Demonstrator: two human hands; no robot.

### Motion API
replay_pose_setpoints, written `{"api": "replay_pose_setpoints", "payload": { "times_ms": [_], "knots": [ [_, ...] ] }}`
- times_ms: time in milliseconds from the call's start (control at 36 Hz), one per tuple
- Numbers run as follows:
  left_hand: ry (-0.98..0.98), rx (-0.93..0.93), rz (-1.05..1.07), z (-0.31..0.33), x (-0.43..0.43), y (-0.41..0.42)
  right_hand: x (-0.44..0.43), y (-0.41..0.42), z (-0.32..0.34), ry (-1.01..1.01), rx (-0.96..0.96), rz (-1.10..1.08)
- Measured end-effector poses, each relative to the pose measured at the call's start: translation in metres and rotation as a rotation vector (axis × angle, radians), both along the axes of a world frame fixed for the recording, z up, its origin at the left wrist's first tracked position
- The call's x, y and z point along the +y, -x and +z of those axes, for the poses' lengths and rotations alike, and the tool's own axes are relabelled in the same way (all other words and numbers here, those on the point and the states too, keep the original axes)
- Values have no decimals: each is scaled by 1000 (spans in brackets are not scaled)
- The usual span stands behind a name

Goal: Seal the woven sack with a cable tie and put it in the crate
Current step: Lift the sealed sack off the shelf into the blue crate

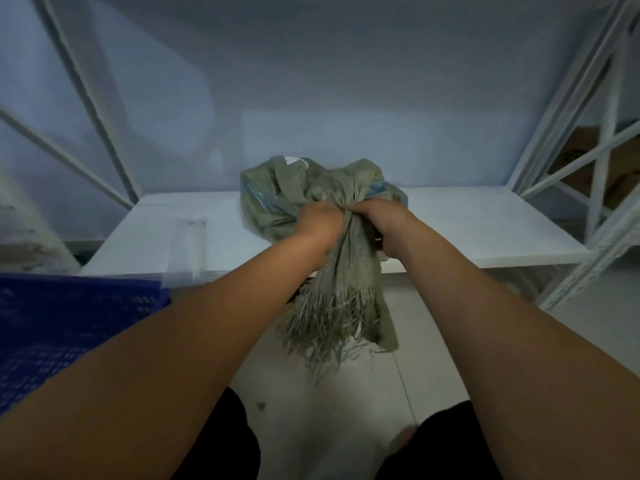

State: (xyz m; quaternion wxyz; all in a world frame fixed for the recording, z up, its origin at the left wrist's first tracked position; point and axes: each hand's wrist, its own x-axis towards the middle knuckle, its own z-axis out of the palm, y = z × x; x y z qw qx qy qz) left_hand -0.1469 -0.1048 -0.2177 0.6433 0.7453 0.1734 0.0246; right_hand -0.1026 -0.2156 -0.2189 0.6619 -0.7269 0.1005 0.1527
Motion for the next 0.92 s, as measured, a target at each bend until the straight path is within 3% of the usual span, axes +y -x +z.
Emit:
{"api": "replay_pose_setpoints", "payload": {
  "times_ms": [139,278,389,500,750,917],
  "knots": [
    [-39,-116,73,-4,16,49,10,40,7,-3,-27,1],
    [-61,-216,2,6,37,62,15,66,25,-42,-79,3],
    [-250,-292,-115,22,49,51,18,71,44,-64,-106,-10],
    [-690,-498,-129,8,60,40,23,62,58,-41,-166,-48],
    [-807,-650,-132,-17,83,5,61,62,55,-45,-351,42],
    [-951,-734,-140,-35,98,-4,65,52,43,-135,-302,108]
  ]
}}
